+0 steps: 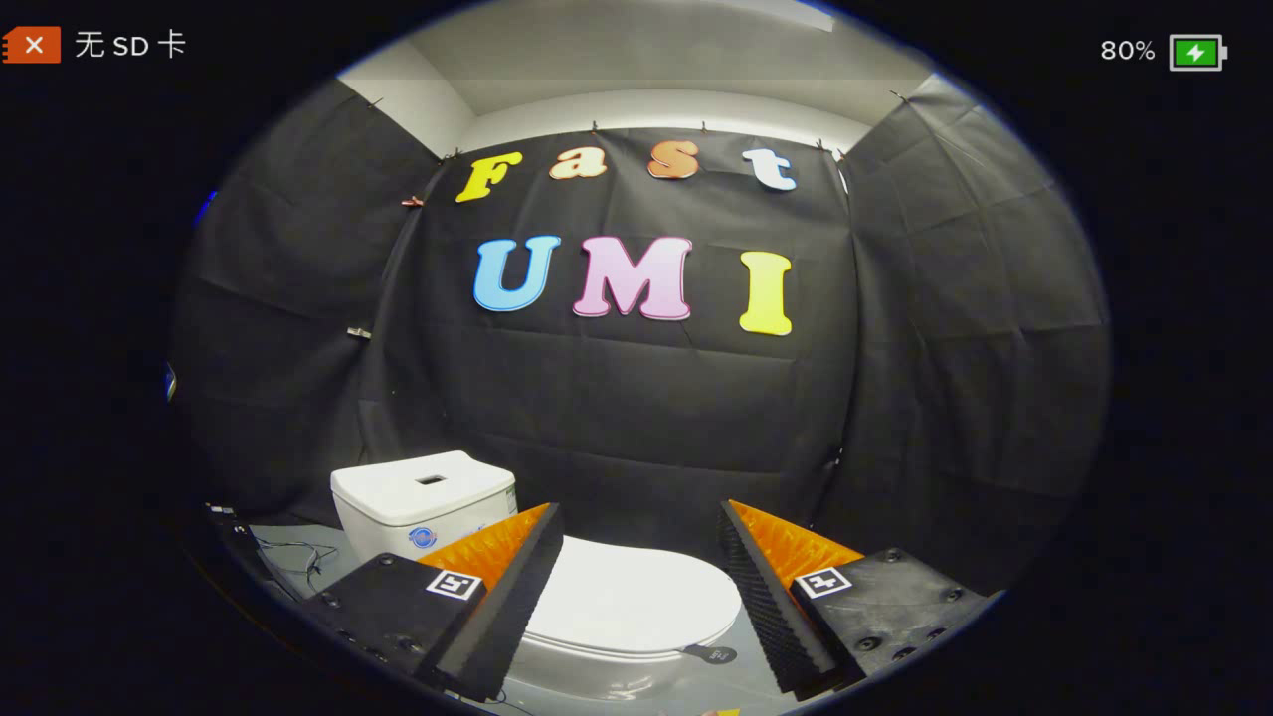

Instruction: Open the toilet lid.

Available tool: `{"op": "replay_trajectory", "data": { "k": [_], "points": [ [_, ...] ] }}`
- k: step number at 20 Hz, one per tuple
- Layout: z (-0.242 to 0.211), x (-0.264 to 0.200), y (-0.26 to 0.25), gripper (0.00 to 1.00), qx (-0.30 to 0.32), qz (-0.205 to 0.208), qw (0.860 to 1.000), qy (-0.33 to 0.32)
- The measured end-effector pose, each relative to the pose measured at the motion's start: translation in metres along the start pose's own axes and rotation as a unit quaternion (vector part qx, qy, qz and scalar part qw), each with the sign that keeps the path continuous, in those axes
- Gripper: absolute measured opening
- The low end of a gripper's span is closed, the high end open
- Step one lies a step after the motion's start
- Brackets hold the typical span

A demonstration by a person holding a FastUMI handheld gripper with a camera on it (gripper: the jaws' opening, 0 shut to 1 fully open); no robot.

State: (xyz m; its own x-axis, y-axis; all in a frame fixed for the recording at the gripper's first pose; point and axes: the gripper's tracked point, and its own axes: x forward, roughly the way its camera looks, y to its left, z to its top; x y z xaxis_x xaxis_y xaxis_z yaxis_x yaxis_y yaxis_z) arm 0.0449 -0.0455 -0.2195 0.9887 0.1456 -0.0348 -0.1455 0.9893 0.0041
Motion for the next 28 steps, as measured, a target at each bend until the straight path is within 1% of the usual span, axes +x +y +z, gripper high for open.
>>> {"op": "replay_trajectory", "data": {
  "k": [4,7,8,10,12,14,18,23,28],
  "points": [
    [-0.041,0.010,-0.045,0.98,0.047,-0.020,0.998,0.037],
    [-0.072,0.017,-0.079,0.99,0.078,-0.033,0.994,0.071],
    [-0.083,0.021,-0.093,0.99,0.090,-0.042,0.992,0.083],
    [-0.104,0.027,-0.109,0.98,0.129,-0.042,0.985,0.107],
    [-0.135,0.032,-0.121,0.98,0.178,-0.039,0.973,0.143],
    [-0.170,0.038,-0.133,0.98,0.234,-0.045,0.954,0.182],
    [-0.228,0.047,-0.154,0.98,0.349,-0.065,0.906,0.232],
    [-0.290,0.050,-0.170,0.99,0.436,-0.086,0.851,0.280],
    [-0.329,0.062,-0.155,0.98,0.510,-0.073,0.797,0.314]
  ]
}}
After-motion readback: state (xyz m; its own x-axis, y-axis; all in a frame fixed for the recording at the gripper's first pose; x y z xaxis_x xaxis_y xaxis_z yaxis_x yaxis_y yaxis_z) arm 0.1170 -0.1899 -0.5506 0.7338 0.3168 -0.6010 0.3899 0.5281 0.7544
